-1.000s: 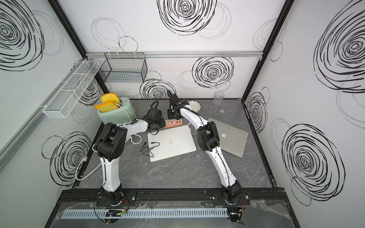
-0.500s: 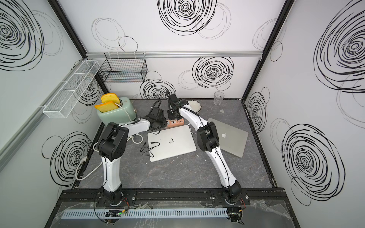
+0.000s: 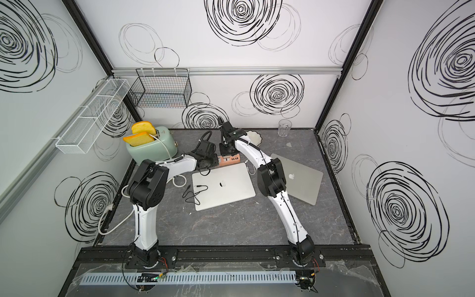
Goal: Unplug the laptop charger
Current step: Remove the plug from the socket.
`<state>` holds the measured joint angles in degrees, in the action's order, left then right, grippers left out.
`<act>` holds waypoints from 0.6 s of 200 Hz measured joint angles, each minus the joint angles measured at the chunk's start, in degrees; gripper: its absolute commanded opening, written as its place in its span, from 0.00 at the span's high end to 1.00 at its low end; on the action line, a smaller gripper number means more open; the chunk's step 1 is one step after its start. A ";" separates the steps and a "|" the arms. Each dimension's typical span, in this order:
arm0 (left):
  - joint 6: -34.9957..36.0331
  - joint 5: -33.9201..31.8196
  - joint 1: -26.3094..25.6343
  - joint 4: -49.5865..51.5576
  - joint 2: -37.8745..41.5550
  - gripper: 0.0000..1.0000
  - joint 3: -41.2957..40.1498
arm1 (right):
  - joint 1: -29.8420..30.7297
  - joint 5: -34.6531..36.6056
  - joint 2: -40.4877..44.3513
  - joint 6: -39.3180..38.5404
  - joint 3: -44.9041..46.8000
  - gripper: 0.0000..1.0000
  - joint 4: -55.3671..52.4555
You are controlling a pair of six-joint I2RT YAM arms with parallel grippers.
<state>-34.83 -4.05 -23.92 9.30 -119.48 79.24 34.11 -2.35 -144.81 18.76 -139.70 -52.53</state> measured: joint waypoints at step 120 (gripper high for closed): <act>0.52 -0.22 -0.46 1.33 -1.07 0.53 1.86 | -2.38 -5.57 0.11 3.76 0.31 0.82 -0.09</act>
<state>-34.30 -4.27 -24.38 10.63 -120.55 81.10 31.73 -7.92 -144.70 22.52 -139.39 -52.62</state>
